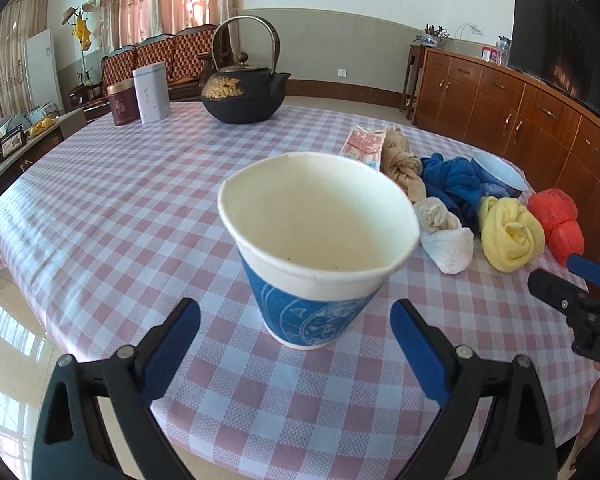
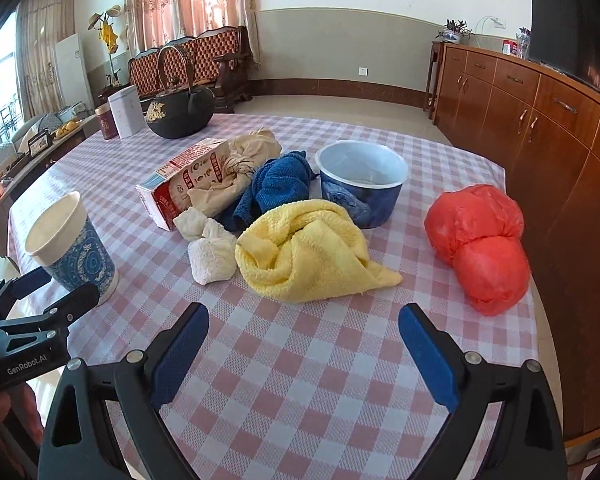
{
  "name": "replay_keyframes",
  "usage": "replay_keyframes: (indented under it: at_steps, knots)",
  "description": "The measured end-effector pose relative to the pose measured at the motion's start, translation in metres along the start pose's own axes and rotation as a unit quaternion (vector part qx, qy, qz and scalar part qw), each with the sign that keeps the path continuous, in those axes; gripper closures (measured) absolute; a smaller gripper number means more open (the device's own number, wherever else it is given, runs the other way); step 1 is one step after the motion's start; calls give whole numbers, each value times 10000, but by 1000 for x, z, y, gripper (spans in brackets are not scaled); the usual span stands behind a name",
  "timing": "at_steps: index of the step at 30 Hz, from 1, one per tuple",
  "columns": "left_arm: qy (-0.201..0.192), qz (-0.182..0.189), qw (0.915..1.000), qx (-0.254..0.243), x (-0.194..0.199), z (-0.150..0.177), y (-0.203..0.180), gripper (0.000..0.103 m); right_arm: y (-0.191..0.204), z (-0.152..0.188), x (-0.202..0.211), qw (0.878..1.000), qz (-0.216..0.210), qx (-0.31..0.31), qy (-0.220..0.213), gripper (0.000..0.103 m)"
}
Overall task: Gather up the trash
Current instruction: 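Grasp the blue-white paper cup with the left tool while the right tool grasps the yellow cloth, then carry the blue-white cup and yellow cloth with both tools over the black bucket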
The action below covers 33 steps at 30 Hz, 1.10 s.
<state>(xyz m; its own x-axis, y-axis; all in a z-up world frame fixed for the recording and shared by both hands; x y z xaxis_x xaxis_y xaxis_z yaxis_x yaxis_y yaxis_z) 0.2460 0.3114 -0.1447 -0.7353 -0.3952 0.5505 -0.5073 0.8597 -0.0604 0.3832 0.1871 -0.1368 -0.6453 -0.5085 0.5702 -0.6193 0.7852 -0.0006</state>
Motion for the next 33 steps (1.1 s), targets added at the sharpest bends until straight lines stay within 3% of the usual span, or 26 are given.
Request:
replay_keyframes:
  at_steps: [12, 15, 17, 20, 33]
  knots:
    - [252, 127, 9994, 212, -30, -2, 0, 21, -9, -12, -58, 9993, -58, -179, 308, 7]
    - [268, 173, 9994, 159, -34, -6, -3, 28, -7, -11, -62, 9990, -155, -213, 356, 24]
    - [267, 255, 9992, 150, -34, -8, -7, 42, -5, -10, -61, 9989, -224, -232, 349, 37]
    - [266, 375, 9989, 88, -34, -10, -13, 43, -2, -10, -55, 9989, -266, -234, 299, 53]
    - [-32, 572, 9980, -258, 3, -12, -38, 43, -24, 0, 14, 9993, -35, -348, -145, 58]
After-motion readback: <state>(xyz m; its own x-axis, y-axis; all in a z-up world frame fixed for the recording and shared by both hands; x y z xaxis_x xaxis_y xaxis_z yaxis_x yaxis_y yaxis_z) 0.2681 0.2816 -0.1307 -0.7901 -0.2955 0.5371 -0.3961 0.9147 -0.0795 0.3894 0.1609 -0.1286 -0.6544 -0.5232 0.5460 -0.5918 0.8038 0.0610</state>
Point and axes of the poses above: each gripper's, at about its wrist camera, not at the fingertips, and x roughly against the way its jaws point, y to its left, z to its underside, the point moved 9 cm from there along -x, roughly the way its jaws point, and after that the axes turned 11 degrees about -y, right-handed, at the moved point
